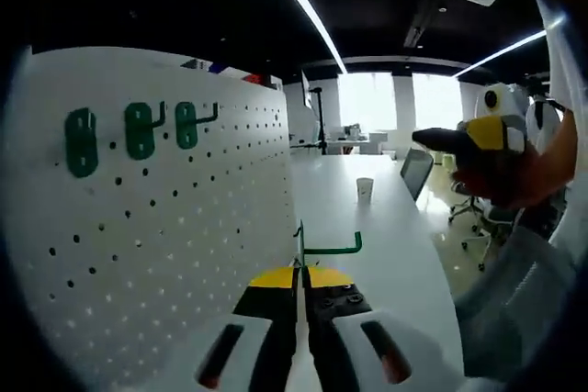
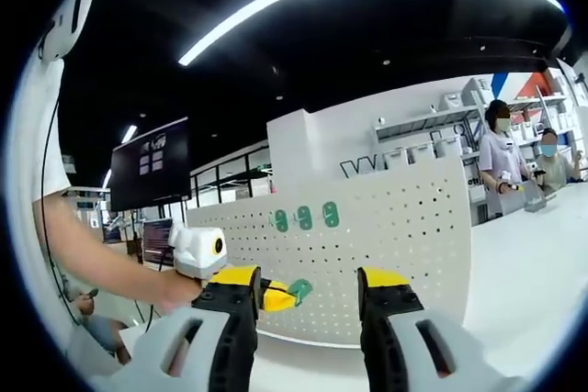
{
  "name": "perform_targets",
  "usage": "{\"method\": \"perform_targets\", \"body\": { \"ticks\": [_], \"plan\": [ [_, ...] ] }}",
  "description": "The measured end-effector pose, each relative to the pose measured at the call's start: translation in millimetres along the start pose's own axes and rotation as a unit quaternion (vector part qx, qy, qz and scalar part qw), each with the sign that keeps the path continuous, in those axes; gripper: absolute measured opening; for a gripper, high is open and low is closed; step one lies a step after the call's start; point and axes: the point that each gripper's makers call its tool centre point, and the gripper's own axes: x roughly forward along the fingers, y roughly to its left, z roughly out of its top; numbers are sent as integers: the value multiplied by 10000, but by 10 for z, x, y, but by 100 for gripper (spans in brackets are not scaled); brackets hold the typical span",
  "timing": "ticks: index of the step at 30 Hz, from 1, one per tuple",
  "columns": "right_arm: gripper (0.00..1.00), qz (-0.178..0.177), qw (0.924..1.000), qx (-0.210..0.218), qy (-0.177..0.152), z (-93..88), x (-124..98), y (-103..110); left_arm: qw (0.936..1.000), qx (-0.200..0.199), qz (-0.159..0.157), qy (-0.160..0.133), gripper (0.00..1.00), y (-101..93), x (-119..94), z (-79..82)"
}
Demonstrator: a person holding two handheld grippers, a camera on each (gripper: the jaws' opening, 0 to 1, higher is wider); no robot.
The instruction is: Insert the hook assembly into the mounting plate slot until the hook locks in place.
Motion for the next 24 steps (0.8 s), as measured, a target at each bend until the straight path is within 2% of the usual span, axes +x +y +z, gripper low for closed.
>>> {"method": "perform_targets", "body": {
  "ticks": [5,14,20,24],
  "plan": [
    [40,25,10000,-11,33,6,9,43,9998,-39,39,-172,2,-21,-77,97],
    [40,74,10000,5,20,30,23,89,9971,-214,102,-726,2,-25,-227,371],
    [40,77,10000,41,12,31,23,112,9952,-236,110,-946,2,-57,-291,473],
    [40,101,9999,54,7,33,29,139,9898,-331,128,-1378,2,-58,-356,627]
  ]
}}
